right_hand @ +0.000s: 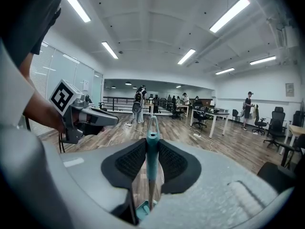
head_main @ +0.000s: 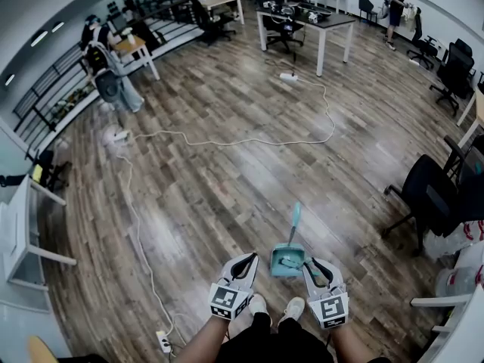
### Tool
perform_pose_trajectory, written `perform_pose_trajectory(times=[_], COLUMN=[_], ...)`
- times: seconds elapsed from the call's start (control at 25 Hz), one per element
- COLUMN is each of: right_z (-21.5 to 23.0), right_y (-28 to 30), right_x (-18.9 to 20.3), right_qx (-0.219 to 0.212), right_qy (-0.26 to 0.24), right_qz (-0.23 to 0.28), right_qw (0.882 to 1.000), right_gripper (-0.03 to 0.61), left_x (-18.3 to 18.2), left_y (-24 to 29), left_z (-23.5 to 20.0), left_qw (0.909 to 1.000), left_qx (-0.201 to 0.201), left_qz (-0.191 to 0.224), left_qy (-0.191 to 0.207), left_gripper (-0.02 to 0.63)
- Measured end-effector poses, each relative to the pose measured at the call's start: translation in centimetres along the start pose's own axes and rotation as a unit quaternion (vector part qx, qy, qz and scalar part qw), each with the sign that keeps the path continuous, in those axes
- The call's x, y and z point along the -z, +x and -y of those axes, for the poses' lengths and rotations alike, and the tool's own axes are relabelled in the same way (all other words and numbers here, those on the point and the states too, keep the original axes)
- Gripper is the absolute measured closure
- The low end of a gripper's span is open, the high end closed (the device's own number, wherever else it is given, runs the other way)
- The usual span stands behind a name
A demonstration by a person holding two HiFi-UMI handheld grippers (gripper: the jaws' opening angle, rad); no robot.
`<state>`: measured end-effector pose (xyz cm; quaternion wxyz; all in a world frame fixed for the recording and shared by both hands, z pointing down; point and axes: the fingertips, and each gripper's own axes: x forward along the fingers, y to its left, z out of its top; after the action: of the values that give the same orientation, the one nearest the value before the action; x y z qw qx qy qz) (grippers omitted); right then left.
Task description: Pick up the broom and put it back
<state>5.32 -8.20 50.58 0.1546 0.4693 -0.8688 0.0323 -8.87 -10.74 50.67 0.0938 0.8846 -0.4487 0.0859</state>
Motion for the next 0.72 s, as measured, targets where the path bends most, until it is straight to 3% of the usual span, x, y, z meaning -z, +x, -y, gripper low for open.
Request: perform_pose_trajectory(times=[0.28, 0.72], right_z=[-1.1, -2.8], right_y=[0.1, 1.8], right_x=[2.1, 6.3], right_qx=[-0.015, -0.037], right_qy=[0.009, -0.003], right_qz=[-0.022, -0.053], right_qw=[1.000, 0.998], right_gripper=[0.491, 0.491], left_x=[2.4, 8.4], left_y=[-0.9, -1.4], left_z=[0.4, 0.5], left_qw=[0.9994, 0.9960], left_qx=[-0.008, -0.013], left_qz=[-0.006, -0.070], left_qy=[-0.034, -0.053], left_gripper=[0.597, 0.597])
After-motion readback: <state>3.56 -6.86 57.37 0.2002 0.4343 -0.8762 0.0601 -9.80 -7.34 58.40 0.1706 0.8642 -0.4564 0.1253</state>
